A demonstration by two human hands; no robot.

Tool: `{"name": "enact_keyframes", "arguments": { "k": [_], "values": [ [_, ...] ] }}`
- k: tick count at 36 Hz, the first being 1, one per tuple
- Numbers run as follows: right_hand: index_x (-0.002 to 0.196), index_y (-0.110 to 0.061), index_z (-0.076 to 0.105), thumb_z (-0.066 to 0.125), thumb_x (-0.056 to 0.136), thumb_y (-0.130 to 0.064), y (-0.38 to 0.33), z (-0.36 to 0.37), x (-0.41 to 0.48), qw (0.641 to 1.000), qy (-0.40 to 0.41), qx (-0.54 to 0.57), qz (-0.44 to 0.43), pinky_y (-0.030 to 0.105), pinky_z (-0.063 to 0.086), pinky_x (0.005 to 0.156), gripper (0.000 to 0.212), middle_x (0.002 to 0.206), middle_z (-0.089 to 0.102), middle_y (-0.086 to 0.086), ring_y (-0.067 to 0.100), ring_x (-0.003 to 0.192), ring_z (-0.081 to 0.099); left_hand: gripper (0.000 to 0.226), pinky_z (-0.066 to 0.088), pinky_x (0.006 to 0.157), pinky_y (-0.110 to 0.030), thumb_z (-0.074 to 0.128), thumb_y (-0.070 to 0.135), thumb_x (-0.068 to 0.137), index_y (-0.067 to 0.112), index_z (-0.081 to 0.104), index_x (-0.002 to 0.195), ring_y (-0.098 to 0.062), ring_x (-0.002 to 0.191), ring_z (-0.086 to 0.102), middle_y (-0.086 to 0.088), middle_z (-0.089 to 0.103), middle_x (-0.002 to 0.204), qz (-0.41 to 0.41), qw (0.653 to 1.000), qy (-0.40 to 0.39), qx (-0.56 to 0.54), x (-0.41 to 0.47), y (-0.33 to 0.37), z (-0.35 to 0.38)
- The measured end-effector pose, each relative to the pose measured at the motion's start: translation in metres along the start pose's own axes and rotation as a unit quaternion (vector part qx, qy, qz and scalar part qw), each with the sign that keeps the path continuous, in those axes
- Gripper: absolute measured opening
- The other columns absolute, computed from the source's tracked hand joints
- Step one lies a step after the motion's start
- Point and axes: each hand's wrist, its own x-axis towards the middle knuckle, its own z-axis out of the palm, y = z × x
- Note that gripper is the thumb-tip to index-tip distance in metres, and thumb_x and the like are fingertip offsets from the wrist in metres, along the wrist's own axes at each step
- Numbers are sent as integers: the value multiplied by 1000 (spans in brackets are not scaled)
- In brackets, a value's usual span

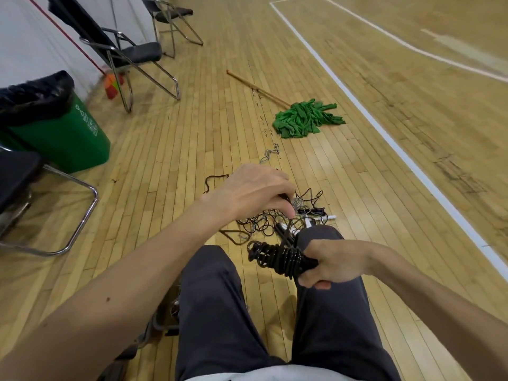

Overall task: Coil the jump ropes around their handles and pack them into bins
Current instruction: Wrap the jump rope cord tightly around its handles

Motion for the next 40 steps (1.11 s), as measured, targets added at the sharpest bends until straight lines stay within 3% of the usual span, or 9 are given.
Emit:
{"name": "enact_keyframes", "arguments": {
  "k": [7, 12, 17, 21, 23, 26, 27, 30, 40],
  "values": [
    [72, 5, 57, 63, 94, -21, -19, 3, -17, 996, -36, 23, -79, 35, 38, 67, 34, 61, 53, -1, 20, 62, 45, 54, 31, 57, -17, 49, 73, 76, 22, 64, 86, -6, 74, 51, 11, 61, 83, -69, 995, -37, -60, -2, -5, 3],
    [72, 4, 56, 61, 95, -22, -25, 8, -25, 989, -61, 27, -132, 45, 40, 67, 35, 63, 52, 3, 31, 63, 44, 59, 52, 69, -36, 59, 77, 66, 20, 68, 77, -5, 70, 53, 5, 64, 73, -137, 979, -54, -138, -7, 1, 9],
    [71, 3, 56, 61, 96, -30, -27, 8, -30, 979, -60, 49, -188, 53, 41, 65, 42, 62, 53, 4, 40, 61, 45, 48, 43, 66, -33, 76, 63, 70, 15, 71, 75, -11, 69, 53, 3, 62, 70, -178, 952, -20, -250, -17, 5, 19],
    [68, -1, 53, 60, 98, -22, -29, 3, -33, 961, -24, 122, -246, 37, 34, 52, 38, 61, 51, 3, 28, 52, 38, 71, 38, 53, -18, 56, 78, 64, 7, 64, 66, -5, 51, 43, 4, 54, 58, -231, 917, -8, -326, -20, 9, 27],
    [70, 3, 51, 62, 96, -26, -29, 1, -32, 953, 7, 159, -259, 33, 26, 49, 40, 60, 51, 3, 28, 49, 34, 59, 34, 50, -13, 61, 61, 82, 7, 54, 59, -5, 48, 42, 13, 50, 52, -230, 911, -11, -342, -22, 9, 28],
    [73, -5, 53, 63, 94, -29, -31, 0, -29, 935, 86, 211, -271, 26, 27, 46, 33, 60, 51, 0, 22, 48, 34, 26, 33, 57, -7, 47, 6, 99, -1, 63, 79, -1, 57, 41, -22, 62, 76, -260, 915, -32, -307, -27, 17, 26],
    [73, -10, 54, 64, 95, -25, -31, 0, -26, 925, 120, 238, -270, 22, 27, 46, 28, 59, 51, -1, 18, 47, 34, 28, 36, 59, -11, 44, 8, 97, -3, 63, 80, -5, 58, 47, -20, 61, 74, -248, 909, 15, -334, -27, 19, 35],
    [73, -13, 53, 59, 100, -14, -30, -2, -16, 891, 211, 321, -241, 21, 25, 45, 28, 58, 48, 2, 14, 48, 30, 49, 45, 61, -34, 37, 41, 101, 8, 59, 71, -20, 61, 56, -6, 60, 69, -271, 890, -28, -366, -27, 23, 54],
    [70, -10, 52, 56, 101, -13, -5, 0, 9, 866, 294, 370, -161, 19, 26, 44, 31, 60, 47, 5, 9, 46, 32, 56, 39, 57, -28, 32, 48, 106, 11, 63, 78, -8, 53, 49, 6, 53, 58, -265, 903, -58, -333, -38, 37, 66]
  ]
}}
